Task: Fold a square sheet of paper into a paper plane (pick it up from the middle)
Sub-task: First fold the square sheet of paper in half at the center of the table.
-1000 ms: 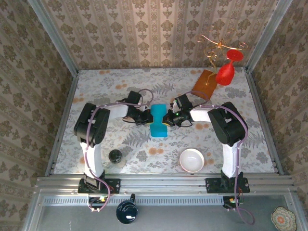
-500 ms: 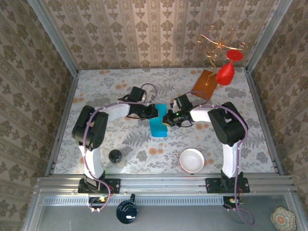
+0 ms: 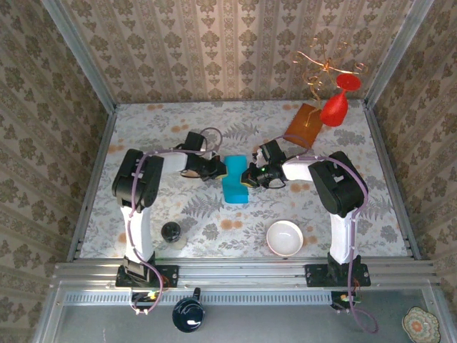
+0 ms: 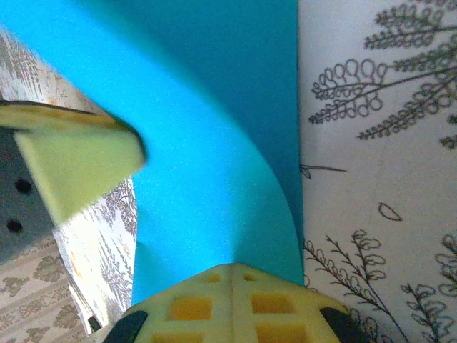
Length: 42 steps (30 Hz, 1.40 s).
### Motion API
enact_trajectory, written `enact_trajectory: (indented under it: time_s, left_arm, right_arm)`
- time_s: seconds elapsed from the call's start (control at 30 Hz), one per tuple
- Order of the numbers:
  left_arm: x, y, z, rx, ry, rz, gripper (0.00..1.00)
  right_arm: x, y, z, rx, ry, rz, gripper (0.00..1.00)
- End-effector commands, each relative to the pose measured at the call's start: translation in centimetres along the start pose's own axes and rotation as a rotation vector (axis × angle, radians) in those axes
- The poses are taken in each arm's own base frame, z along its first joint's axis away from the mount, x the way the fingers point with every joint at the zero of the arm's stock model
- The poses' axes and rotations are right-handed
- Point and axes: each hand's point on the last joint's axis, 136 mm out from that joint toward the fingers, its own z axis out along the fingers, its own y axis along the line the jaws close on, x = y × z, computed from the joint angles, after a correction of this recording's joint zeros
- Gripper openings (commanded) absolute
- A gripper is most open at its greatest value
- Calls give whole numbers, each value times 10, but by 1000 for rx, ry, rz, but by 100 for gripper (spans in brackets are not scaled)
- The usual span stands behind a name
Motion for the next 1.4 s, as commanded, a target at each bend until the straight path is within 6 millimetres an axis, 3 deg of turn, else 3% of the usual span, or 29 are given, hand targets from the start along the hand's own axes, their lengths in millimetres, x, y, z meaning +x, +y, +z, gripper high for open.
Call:
enact_trajectory:
  time_s: [0.0,0.1,0.17,0.3,0.43,0.57,0.67,0.83,0.93,1.0,1.13,1.23,1.37]
  left_arm:
    - [-9,52,-28,-145,-62,-66,2]
    - [-21,32,-42,-110,-101,-28,2]
    - [-25,3,-43,-50,-135,10,2]
    - [-17,-43,-19,53,-119,65,2]
    - [-8,-57,16,76,-69,69,2]
    - [-7,-44,34,49,-31,49,2]
    - [-10,-22,33,-6,-27,38,2]
    - [-33,30,5,-90,-91,-25,2]
    - [-46,48,-13,-121,-128,-54,1]
    - [-55,37,-25,-117,-159,-34,0]
    - [-58,-27,-34,-52,-192,69,0]
    - [-52,-58,-22,-13,-183,107,1]
    - [-42,-68,9,-1,-144,95,0]
  right_arm:
    - [61,-137,3,469,128,212,4]
    - [59,-135,4,463,128,211,4]
    - [59,-134,4,460,127,210,4]
    - [58,-134,4,459,126,211,4]
    - [60,-136,6,459,131,220,4]
    - [62,-139,6,463,137,220,4]
    - [61,-141,4,470,133,225,4]
    - [62,-147,2,492,128,219,3]
    - [62,-148,2,495,128,218,3]
    - [61,-147,3,493,126,219,3]
    - [59,-146,2,496,125,213,3]
    - [58,-146,1,501,123,209,3]
    - [60,-148,3,501,130,213,3]
